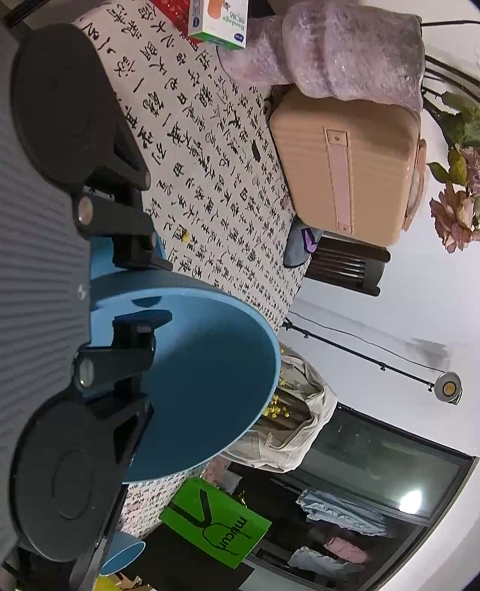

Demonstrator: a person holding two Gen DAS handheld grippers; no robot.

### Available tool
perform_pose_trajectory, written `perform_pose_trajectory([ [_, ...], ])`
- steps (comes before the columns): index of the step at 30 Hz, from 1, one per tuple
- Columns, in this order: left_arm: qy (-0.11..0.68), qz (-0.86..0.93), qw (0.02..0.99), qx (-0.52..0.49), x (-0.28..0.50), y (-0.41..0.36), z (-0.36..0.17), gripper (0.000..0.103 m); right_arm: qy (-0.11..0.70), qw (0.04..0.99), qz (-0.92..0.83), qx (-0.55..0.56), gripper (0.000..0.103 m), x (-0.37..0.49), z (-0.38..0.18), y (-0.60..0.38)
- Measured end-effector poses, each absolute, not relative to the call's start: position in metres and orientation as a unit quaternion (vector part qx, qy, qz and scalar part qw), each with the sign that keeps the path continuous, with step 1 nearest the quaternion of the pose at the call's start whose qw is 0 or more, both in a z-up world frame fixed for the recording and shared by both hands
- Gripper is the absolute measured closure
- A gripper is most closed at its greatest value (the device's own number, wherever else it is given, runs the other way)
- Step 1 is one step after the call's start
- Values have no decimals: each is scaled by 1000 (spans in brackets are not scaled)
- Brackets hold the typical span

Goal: Organize plates and bowls

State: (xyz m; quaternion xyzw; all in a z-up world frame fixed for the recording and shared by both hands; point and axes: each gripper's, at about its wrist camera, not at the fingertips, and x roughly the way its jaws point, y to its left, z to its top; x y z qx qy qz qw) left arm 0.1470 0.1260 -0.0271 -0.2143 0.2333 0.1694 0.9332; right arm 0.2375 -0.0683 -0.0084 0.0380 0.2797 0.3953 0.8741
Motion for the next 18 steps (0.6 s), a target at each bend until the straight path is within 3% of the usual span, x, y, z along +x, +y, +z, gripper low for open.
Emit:
perform_pose_trajectory([
  [18, 243, 201, 930, -188, 142, 127, -42, 82, 294, 866, 403, 20, 90, 233, -21, -55],
])
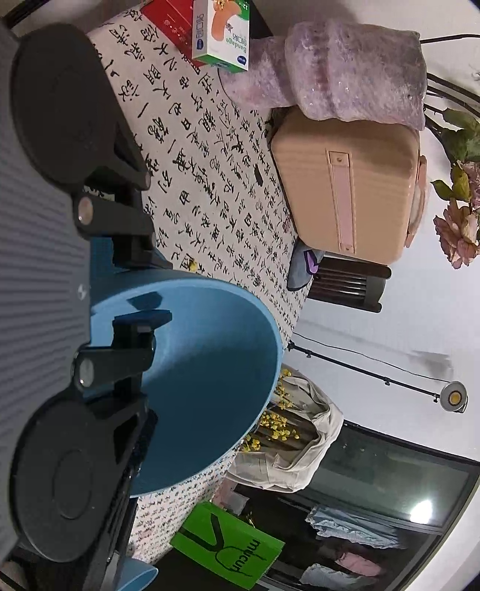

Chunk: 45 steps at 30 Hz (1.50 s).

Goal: Organize plates and bowls

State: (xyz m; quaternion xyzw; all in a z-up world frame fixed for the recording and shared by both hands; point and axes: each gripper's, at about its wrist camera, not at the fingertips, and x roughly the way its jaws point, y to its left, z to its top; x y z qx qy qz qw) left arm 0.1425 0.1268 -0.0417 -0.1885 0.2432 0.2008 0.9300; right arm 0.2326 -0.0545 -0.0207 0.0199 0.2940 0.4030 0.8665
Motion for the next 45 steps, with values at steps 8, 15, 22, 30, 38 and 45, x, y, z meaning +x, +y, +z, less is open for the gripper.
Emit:
perform_pose_trajectory([
  [8, 250, 214, 928, -176, 143, 125, -51, 82, 299, 865, 402, 12, 90, 231, -29, -52],
  [15, 250, 227, 928, -156, 144, 120, -57, 82, 294, 869, 398, -1, 90, 228, -32, -49],
  [22, 251, 235, 928, -141, 145, 118, -61, 82, 289, 873, 392, -13, 90, 227, -35, -45],
  [30, 254, 238, 929, -128, 147, 115, -64, 82, 273, 883, 382, -33, 90, 222, -37, -43],
  [38, 254, 239, 928, -128, 148, 116, -65, 82, 266, 887, 375, -43, 90, 223, -40, -42],
  [45, 244, 242, 931, -124, 147, 117, -60, 83, 260, 891, 371, -42, 94, 223, -40, -43],
])
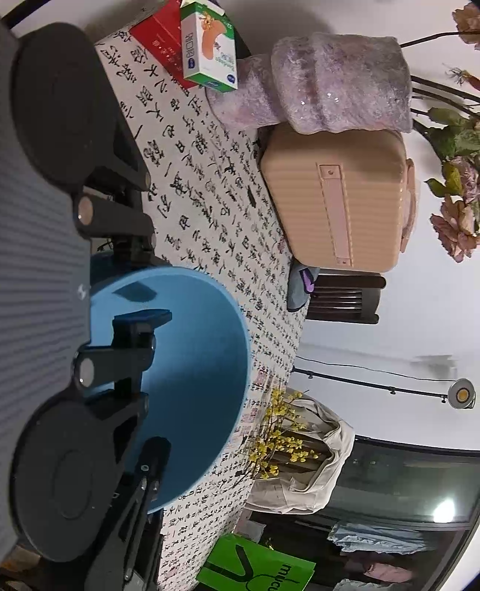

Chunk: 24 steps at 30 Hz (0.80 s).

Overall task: Organize plates and bowls
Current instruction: 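Set the blue bowl into the earlier bowl and open both grippers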

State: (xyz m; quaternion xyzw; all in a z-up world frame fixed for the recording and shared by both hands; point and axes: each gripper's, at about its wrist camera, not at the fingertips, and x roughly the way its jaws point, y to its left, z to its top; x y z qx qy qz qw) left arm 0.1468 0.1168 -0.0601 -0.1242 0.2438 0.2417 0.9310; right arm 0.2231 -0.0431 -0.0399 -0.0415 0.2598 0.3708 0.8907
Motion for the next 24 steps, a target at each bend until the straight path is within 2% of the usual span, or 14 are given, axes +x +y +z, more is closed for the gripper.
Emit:
perform_pose_trajectory([
  [7, 236, 252, 931, -119, 144, 121, -56, 89, 261, 890, 370, -49, 94, 223, -42, -40],
  [21, 237, 253, 929, -128, 143, 128, -58, 89, 243, 894, 363, -97, 94, 215, -46, -28],
  [24, 236, 254, 929, -132, 142, 130, -58, 89, 253, 888, 370, -100, 87, 215, -49, -25],
])
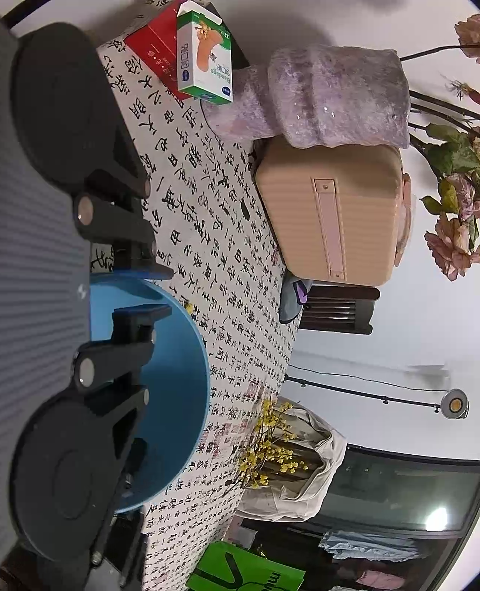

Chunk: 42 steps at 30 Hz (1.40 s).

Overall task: Organize plates and bowls
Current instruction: 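Set the blue bowl into the earlier bowl and open both grippers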

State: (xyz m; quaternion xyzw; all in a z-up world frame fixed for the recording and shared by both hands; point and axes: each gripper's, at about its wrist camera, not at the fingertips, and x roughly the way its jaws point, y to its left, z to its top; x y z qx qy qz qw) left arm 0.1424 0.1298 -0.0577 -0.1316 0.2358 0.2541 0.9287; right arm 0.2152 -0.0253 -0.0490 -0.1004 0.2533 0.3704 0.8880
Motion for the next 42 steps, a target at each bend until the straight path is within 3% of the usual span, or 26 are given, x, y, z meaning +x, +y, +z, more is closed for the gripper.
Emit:
perform_pose_trajectory([
  [13, 235, 251, 927, -147, 138, 136, -56, 88, 271, 878, 395, -5, 83, 226, -40, -61],
  [19, 236, 248, 928, -147, 140, 135, -56, 88, 270, 875, 402, -8, 91, 223, -41, -59],
  [27, 237, 244, 929, -149, 142, 135, -55, 88, 274, 876, 397, -5, 93, 224, -42, -57],
  [32, 230, 240, 931, -154, 137, 136, -52, 86, 279, 871, 403, 30, 79, 227, -40, -67],
  [33, 227, 239, 932, -153, 135, 136, -51, 83, 275, 870, 406, 40, 64, 227, -38, -72],
  [34, 223, 236, 933, -154, 133, 136, -50, 72, 269, 871, 409, 48, 47, 226, -36, -77],
  [35, 220, 233, 934, -156, 130, 136, -48, 65, 260, 871, 413, 54, 38, 224, -34, -82],
  [37, 208, 229, 938, -159, 122, 137, -45, 35, 248, 871, 421, 58, 9, 219, -32, -92],
  [40, 185, 210, 947, -159, 108, 136, -41, 0, 235, 869, 431, 56, 6, 210, -29, -105],
  [42, 167, 199, 954, -150, 96, 132, -39, 0, 227, 872, 430, 51, 0, 204, -30, -113],
])
